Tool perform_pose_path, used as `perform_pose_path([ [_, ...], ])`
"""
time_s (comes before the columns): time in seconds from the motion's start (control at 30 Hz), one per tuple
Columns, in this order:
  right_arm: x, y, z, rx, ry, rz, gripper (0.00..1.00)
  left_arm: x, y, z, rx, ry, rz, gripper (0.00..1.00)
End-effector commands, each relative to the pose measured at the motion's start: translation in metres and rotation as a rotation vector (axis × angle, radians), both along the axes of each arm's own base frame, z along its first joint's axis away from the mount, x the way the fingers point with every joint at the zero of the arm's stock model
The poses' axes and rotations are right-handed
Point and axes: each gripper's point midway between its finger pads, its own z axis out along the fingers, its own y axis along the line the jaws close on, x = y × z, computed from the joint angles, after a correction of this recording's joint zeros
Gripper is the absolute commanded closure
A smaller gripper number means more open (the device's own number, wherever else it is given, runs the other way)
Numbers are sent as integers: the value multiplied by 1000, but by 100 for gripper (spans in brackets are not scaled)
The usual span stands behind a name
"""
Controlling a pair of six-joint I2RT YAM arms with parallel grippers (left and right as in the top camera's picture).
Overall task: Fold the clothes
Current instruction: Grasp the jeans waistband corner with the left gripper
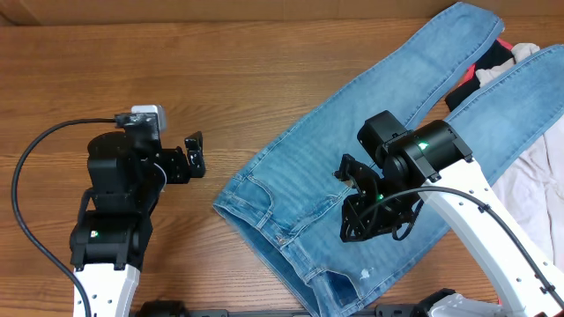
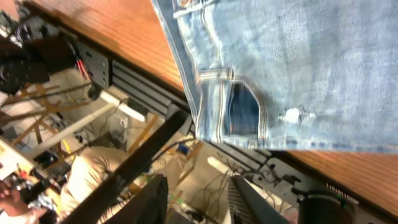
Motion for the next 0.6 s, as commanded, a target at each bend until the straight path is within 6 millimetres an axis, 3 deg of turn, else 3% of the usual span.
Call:
perform_pose_path([
  [0.0,10,1,-1,-2,-60,0,61,-1,-8,-6,-45,52,-35,0],
  [0.33,71,31,4,122,-303,-53,50,-15,-37,-78,-179,380,-145,0],
  [0.57,105,17,0,3,-413,-208,47,-30,-49,-140,-265,660,-169,0],
])
